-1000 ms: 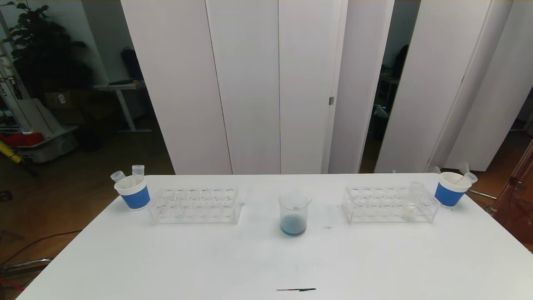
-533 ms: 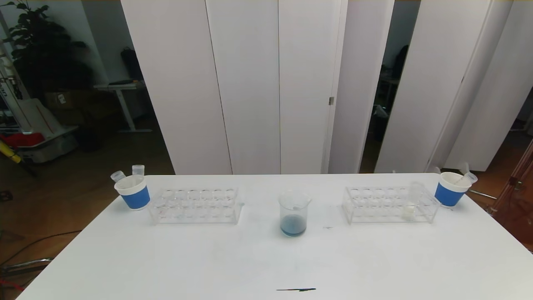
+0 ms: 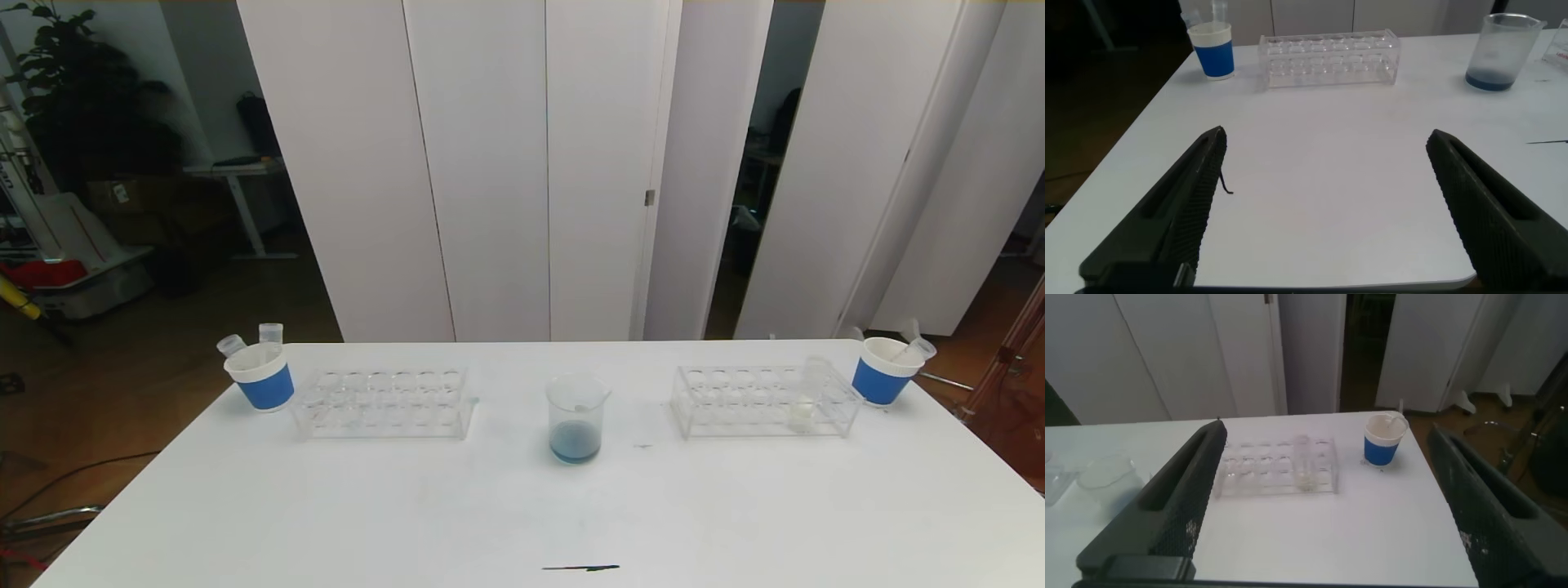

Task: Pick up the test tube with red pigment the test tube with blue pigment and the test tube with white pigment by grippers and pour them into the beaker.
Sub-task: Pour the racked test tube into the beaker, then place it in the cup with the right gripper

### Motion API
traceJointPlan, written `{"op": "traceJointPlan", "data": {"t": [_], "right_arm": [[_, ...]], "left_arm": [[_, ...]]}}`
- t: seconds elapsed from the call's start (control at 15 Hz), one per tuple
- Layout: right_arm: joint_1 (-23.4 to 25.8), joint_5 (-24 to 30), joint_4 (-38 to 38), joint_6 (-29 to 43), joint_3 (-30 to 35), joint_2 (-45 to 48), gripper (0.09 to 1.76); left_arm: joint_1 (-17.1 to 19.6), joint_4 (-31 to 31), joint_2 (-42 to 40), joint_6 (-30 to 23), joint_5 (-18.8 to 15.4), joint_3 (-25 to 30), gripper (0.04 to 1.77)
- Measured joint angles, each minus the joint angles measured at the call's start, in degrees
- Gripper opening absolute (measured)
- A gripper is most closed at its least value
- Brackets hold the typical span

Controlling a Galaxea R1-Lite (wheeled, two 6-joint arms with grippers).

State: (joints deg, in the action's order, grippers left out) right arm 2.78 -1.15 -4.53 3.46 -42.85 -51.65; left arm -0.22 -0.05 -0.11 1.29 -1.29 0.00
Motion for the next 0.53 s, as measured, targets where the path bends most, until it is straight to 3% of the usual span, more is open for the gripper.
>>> {"op": "traceJointPlan", "data": {"t": [0.53], "right_arm": [[3.11,-0.11,-19.19,-0.20,1.58,-30.99,1.75]], "left_arm": [[0.00,-0.02,0.04,0.02,-0.02,0.00,1.75]]}}
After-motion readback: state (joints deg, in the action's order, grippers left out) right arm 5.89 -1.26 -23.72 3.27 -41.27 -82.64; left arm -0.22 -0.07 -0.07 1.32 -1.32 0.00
